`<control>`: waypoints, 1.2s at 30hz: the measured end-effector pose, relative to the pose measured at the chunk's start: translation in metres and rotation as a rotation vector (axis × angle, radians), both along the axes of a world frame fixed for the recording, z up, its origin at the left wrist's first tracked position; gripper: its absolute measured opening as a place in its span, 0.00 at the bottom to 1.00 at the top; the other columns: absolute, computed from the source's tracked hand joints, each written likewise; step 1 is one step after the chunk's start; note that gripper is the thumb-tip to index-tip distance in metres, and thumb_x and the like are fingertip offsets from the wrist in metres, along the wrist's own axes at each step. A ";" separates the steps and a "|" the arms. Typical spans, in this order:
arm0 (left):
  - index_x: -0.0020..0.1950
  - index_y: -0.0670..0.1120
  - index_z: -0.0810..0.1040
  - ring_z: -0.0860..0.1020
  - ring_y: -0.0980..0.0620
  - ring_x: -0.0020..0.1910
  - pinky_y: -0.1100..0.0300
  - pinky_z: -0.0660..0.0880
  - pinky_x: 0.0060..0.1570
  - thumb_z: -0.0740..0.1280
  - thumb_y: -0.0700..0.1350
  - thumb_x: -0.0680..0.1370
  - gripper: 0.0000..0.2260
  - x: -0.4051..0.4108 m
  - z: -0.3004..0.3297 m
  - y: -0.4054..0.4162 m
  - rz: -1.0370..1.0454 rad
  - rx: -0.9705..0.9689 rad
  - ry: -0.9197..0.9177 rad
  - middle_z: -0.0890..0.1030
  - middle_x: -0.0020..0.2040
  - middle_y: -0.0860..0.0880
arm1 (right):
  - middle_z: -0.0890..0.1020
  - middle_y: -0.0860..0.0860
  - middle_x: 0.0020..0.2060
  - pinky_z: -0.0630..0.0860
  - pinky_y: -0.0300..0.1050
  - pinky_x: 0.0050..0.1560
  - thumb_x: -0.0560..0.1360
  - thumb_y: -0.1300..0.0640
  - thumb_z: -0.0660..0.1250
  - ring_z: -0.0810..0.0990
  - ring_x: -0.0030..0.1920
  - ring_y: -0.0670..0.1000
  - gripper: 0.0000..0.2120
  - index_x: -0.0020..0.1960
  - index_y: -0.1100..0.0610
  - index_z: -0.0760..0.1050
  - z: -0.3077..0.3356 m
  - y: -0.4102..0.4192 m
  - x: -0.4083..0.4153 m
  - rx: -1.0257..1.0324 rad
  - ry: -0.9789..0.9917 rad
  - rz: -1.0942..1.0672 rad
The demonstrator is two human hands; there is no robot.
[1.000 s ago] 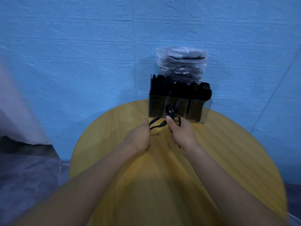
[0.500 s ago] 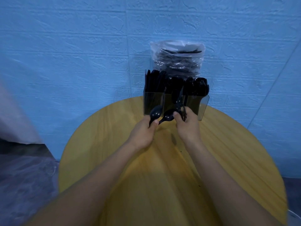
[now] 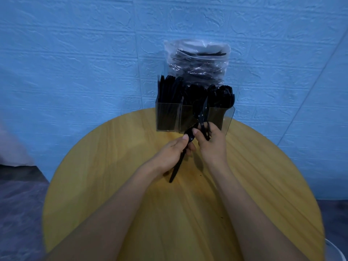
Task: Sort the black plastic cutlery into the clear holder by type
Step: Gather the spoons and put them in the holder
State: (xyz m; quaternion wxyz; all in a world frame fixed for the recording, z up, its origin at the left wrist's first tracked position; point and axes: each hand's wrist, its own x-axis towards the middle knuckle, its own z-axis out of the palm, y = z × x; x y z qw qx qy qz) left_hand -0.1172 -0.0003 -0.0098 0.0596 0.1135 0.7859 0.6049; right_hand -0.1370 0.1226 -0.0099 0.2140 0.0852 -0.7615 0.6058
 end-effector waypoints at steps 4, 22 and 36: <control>0.45 0.44 0.75 0.71 0.60 0.25 0.69 0.65 0.26 0.50 0.53 0.83 0.19 0.005 0.004 0.000 -0.082 0.118 -0.161 0.73 0.32 0.49 | 0.78 0.43 0.36 0.69 0.25 0.38 0.77 0.60 0.66 0.75 0.36 0.32 0.05 0.42 0.54 0.74 -0.001 0.001 -0.001 -0.004 -0.001 -0.014; 0.51 0.42 0.80 0.79 0.48 0.40 0.56 0.78 0.45 0.60 0.41 0.81 0.10 -0.005 -0.016 -0.004 0.255 0.535 -0.013 0.81 0.39 0.47 | 0.78 0.53 0.37 0.77 0.44 0.39 0.80 0.63 0.59 0.77 0.36 0.48 0.03 0.48 0.59 0.71 -0.005 -0.028 0.014 -0.190 -0.219 0.214; 0.47 0.42 0.81 0.82 0.54 0.41 0.63 0.78 0.36 0.63 0.41 0.79 0.08 0.001 -0.009 -0.004 0.242 0.708 -0.124 0.84 0.40 0.48 | 0.79 0.52 0.31 0.70 0.40 0.38 0.77 0.58 0.65 0.76 0.37 0.48 0.14 0.34 0.56 0.79 -0.009 -0.029 0.015 0.113 -0.075 0.007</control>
